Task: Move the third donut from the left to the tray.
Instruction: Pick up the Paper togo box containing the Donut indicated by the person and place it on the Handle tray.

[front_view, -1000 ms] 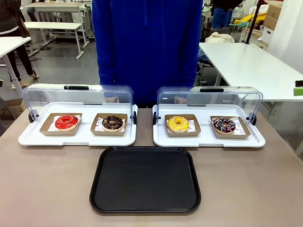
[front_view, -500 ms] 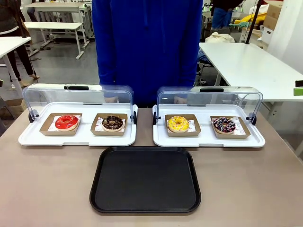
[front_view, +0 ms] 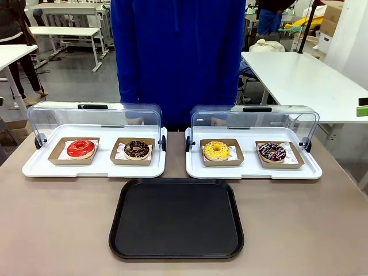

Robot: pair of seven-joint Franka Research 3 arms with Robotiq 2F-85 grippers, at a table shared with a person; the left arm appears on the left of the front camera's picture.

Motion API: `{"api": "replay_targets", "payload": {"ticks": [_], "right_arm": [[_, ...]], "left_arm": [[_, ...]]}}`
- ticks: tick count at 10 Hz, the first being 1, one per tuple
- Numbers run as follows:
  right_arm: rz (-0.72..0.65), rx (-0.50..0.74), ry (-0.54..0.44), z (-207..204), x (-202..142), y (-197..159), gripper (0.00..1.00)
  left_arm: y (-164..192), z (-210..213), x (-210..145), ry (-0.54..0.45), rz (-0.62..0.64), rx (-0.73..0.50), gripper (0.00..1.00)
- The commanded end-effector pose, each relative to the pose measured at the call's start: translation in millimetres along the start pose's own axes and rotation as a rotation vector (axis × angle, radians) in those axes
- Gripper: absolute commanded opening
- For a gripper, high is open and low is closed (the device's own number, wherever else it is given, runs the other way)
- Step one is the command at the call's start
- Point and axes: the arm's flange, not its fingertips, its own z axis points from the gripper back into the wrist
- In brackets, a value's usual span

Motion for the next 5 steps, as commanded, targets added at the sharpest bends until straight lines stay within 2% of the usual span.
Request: {"api": "replay_targets", "payload": {"ticks": [1,5], "right_arm": [[0.027,-0.004,-0.033,-3.2,1.6,-3.6,1.00],[0.027,-0.004,-0.033,-3.2,1.6,-3.6,1.00]], "left_arm": [[-0.2,0.4,0.1,-0.014,-0.007,-0.006,1.00],[-0.2,0.4,0.1,-0.014,-0.007,-0.006,1.00]]}}
